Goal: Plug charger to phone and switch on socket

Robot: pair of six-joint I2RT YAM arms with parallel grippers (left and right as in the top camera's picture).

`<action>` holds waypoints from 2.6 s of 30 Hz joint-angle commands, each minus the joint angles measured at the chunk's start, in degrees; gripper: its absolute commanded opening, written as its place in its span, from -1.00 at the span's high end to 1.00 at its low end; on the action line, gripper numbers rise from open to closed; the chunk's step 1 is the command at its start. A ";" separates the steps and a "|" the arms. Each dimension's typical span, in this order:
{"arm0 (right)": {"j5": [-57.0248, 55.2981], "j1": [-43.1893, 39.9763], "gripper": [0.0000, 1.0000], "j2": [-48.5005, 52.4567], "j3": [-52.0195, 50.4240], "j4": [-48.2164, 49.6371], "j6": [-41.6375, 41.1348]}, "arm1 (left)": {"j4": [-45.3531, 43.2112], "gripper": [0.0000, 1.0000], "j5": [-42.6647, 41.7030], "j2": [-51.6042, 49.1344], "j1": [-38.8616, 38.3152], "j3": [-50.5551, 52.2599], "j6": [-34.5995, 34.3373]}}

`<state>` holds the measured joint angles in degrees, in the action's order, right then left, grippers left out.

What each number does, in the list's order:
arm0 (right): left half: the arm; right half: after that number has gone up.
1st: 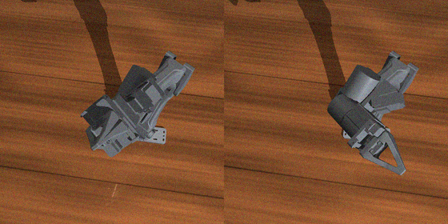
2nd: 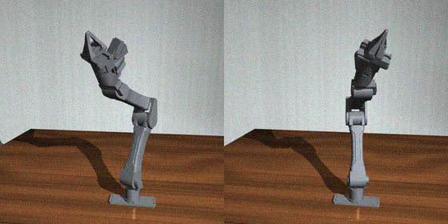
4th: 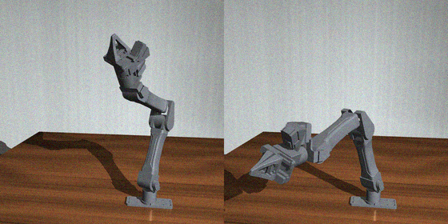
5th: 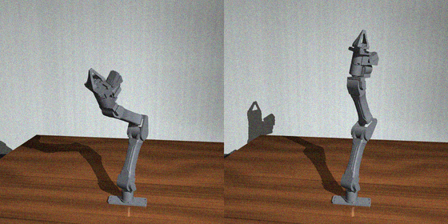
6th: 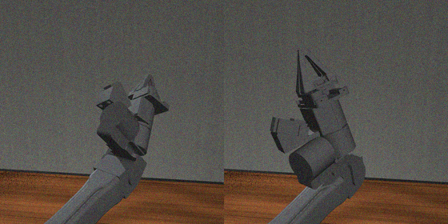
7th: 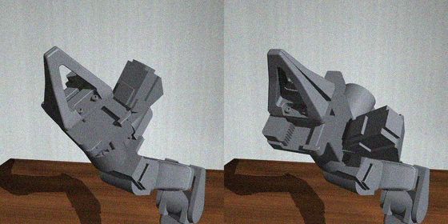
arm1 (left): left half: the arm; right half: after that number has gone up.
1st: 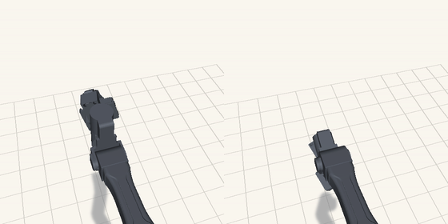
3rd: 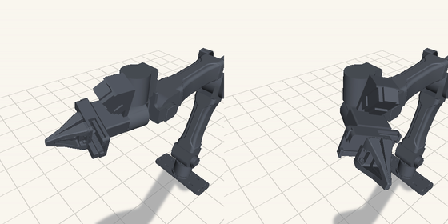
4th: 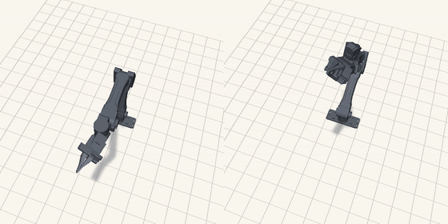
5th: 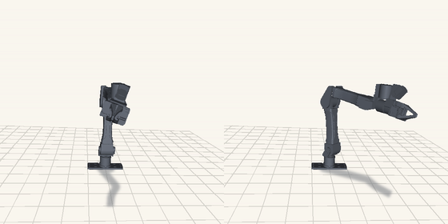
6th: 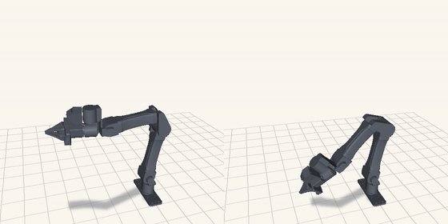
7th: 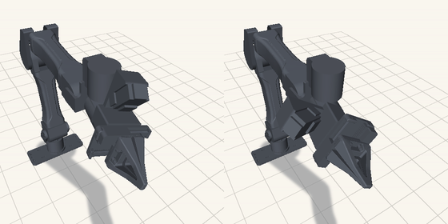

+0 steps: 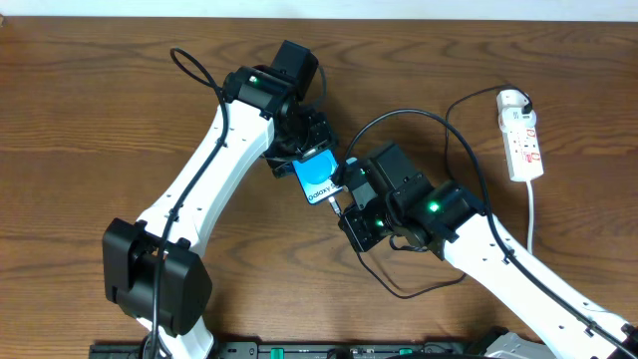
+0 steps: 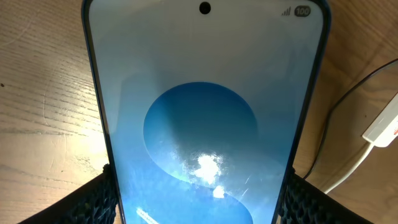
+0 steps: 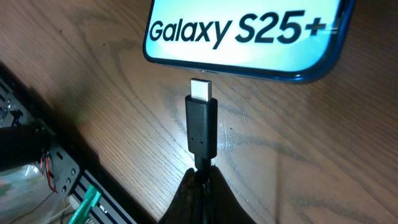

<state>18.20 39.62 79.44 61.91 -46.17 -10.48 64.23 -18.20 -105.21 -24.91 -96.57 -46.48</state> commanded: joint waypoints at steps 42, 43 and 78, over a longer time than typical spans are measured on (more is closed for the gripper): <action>-0.26 0.46 0.97 0.09 1.09 -0.37 -2.80 | 0.00 -0.28 -2.47 1.55 0.07 -1.27 2.71; -0.31 0.46 0.97 0.09 1.07 -0.50 -2.80 | 0.00 -0.28 -2.75 1.55 0.07 -1.27 2.73; -0.28 0.46 0.97 0.09 1.07 -0.74 -4.31 | 0.00 -0.29 -3.43 1.55 0.07 -1.27 2.78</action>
<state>18.20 39.62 79.44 61.91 -47.03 -14.09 64.12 -20.71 -105.21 -24.91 -96.57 -44.71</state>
